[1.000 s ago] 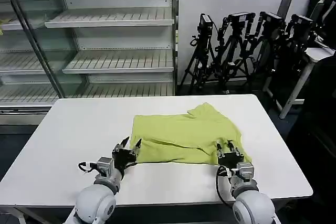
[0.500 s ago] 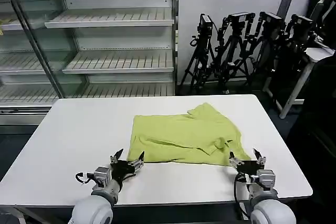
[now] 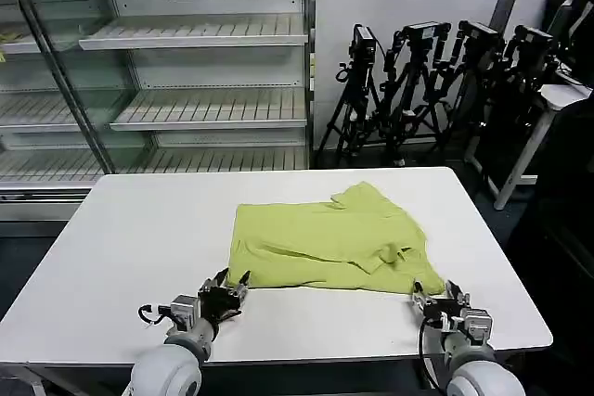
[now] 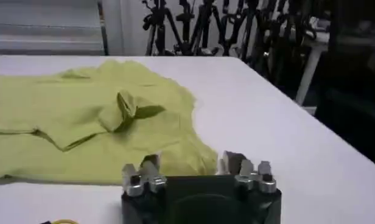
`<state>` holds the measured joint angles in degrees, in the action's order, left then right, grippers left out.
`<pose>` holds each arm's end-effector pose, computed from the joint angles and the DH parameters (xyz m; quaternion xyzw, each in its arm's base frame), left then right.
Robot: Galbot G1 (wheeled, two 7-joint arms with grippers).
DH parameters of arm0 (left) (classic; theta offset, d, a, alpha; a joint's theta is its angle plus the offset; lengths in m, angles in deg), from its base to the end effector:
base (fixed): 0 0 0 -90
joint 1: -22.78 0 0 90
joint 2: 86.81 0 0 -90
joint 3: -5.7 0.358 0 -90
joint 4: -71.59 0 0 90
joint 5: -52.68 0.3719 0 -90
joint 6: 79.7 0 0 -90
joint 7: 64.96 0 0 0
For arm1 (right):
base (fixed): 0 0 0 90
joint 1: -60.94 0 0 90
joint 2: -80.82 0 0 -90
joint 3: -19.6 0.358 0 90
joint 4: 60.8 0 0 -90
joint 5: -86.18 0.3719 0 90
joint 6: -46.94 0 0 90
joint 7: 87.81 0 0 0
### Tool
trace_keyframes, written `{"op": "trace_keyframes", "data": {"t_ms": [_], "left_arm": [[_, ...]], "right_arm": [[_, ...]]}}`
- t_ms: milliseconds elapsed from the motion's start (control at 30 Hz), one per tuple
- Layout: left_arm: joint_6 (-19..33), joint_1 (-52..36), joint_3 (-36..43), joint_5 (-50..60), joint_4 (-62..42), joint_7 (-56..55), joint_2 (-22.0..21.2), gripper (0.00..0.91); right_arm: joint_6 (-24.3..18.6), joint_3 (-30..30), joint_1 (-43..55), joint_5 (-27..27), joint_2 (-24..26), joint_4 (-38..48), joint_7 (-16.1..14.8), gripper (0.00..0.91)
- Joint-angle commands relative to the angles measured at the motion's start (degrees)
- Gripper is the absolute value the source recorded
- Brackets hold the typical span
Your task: Fold and organize the clothes.
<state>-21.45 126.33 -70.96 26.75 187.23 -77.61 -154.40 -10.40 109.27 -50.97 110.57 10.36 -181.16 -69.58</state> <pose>0.2676 0.0036 -0.2822 -0.0938 -0.9684 -0.0013 0.2310 0.2377 -0.0551 -0.2690 -0.0507 -0.9720 0.0044 0.2293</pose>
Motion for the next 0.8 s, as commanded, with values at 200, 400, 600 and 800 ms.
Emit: {"op": "trace_keyframes", "data": {"t_ms": [200, 400, 600, 800], "left_arm": [[-0.2, 0.9, -0.5, -0.8, 0.7, 0.3, -0.5, 0.05], [-0.4, 1.6, -0.3, -0.5, 2.4, 0.2, -0.4, 0.05], [0.2, 7.8, -1.6, 1.4, 8.1, -0.2, -0.1, 0.05], [0.5, 16.9, -3.2, 3.9, 15.6, -0.7, -1.3, 0.05]], "right_arm": [[0.4, 0.1, -0.5, 1.4, 0.0, 0.0, 0.3, 0.0], [0.4, 0.5, -1.2, 1.2, 0.3, -1.5, 0.3, 0.0], [0.4, 2.4, -7.2, 1.3, 1.3, -6.9, -1.0, 0.0], [-0.1, 4.3, -14.1, -2.6, 1.6, -11.9, -2.9, 0.0]]}}
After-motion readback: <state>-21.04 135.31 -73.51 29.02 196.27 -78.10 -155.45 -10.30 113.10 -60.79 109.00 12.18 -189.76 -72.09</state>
